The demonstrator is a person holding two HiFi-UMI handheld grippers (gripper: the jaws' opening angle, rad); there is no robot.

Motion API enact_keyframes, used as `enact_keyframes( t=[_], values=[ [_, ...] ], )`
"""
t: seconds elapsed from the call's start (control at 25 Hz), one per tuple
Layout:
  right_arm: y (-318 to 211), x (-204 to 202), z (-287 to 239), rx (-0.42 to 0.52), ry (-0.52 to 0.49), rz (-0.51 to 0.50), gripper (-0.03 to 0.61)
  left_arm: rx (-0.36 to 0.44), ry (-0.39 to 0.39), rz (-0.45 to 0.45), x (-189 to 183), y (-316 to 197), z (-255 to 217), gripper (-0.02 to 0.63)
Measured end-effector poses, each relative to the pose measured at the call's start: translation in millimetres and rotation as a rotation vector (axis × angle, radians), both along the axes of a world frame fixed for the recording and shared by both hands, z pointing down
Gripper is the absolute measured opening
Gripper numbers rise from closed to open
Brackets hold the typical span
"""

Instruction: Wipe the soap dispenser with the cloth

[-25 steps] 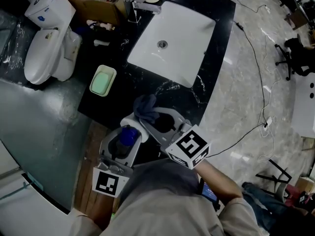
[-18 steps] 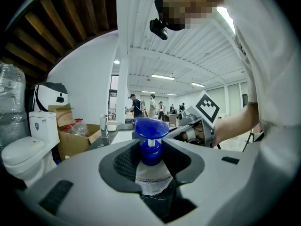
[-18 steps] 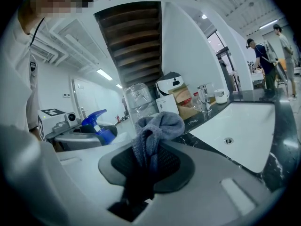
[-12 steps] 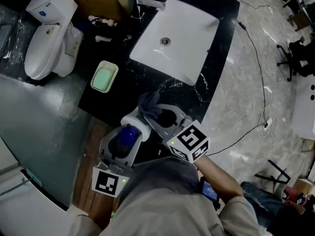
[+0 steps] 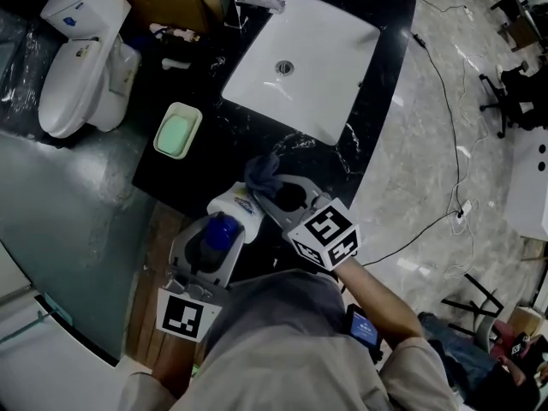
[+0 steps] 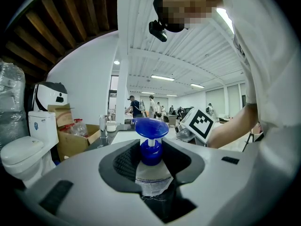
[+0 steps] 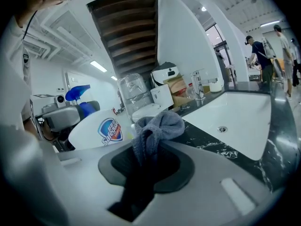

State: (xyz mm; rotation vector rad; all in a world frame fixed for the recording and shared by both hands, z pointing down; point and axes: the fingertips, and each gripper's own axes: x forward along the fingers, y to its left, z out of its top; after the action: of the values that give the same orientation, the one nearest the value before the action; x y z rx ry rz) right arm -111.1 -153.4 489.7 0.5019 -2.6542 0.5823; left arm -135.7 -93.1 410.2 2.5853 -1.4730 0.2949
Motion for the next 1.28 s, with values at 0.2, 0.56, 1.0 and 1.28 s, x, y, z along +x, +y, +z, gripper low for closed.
enact_keyframes(
  t=[0.2, 0.56, 1.0, 1.28],
  values=[
    [-3, 2, 11, -0.006, 0.034, -0.008, 0.072, 0.000, 0.003, 0.008, 1, -2, 0, 0.143],
    [-6, 0, 23, 0.006, 0.082, -0.049, 0.072, 0.006, -0.004, 0.017, 2, -3, 0, 0.143],
    [-3, -4, 21, 0.036, 0.134, -0.121, 0.072, 0.015, -0.011, 0.029, 4, -5, -1, 0.143],
    [-3, -8, 18, -0.022, 0.107, -0.140, 0.072, 0.023, -0.009, 0.030, 5, -6, -2, 0.143]
  ],
)
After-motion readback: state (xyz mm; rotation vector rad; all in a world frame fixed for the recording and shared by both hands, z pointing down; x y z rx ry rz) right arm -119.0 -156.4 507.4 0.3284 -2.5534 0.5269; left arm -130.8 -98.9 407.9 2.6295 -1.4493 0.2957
